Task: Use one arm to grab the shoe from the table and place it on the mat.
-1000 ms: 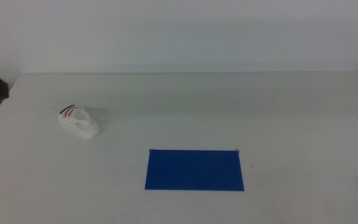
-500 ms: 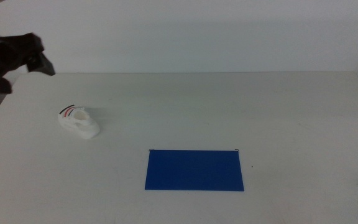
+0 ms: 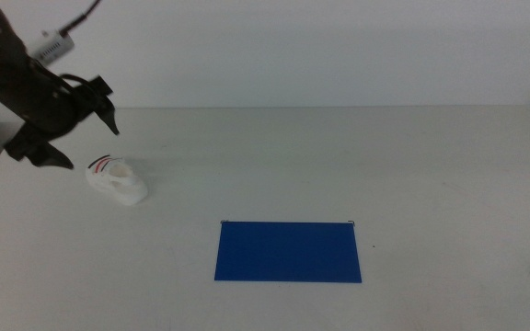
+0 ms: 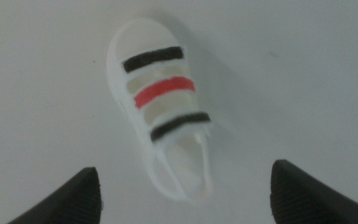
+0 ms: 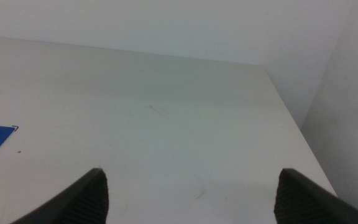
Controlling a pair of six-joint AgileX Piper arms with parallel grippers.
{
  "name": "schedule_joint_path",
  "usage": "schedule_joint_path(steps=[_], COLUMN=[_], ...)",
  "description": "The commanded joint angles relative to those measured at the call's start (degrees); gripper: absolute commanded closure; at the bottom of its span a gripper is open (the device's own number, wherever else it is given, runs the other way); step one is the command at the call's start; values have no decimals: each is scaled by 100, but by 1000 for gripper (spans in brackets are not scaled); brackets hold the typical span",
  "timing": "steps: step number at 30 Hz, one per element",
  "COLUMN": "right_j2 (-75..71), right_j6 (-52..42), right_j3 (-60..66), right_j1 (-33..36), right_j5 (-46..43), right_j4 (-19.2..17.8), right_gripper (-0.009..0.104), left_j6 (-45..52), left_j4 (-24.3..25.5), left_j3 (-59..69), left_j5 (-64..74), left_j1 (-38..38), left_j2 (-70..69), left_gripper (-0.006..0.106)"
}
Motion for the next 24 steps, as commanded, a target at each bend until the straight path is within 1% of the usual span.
schedule_joint_path(steps=[1,9,14,17,20,22,24], right_j2=[21,21,21,21,21,21,21], right_j6=[-59,-59,-59,-59,-59,-59,-59], right_j3=[29,29,29,29,29,29,29], right_j1=[-10,-10,-10,-10,-10,-10,-10], right_j5=[-419,-419,-419,-419,-419,-419,-419], right_j4=[-46,-46,-46,-46,-46,-46,-46], right_gripper=[17,17,17,17,17,17,17], left_j6=[-180,-325,-372,-481,-514,-514,-514], left_j4=[-41,-1,-10,75,119,119,119], left_j3=[-337,-900,-1003,-1003,-1003,-1003,-1003], left_j5=[-176,-191,-106,-106,-106,-100,-88], left_j1=[-46,-250,-256,-256,-250,-250,-250], left_j2=[33,1043,1285,1314,1314,1314,1314], left_gripper=[7,7,7,8,14,22,36])
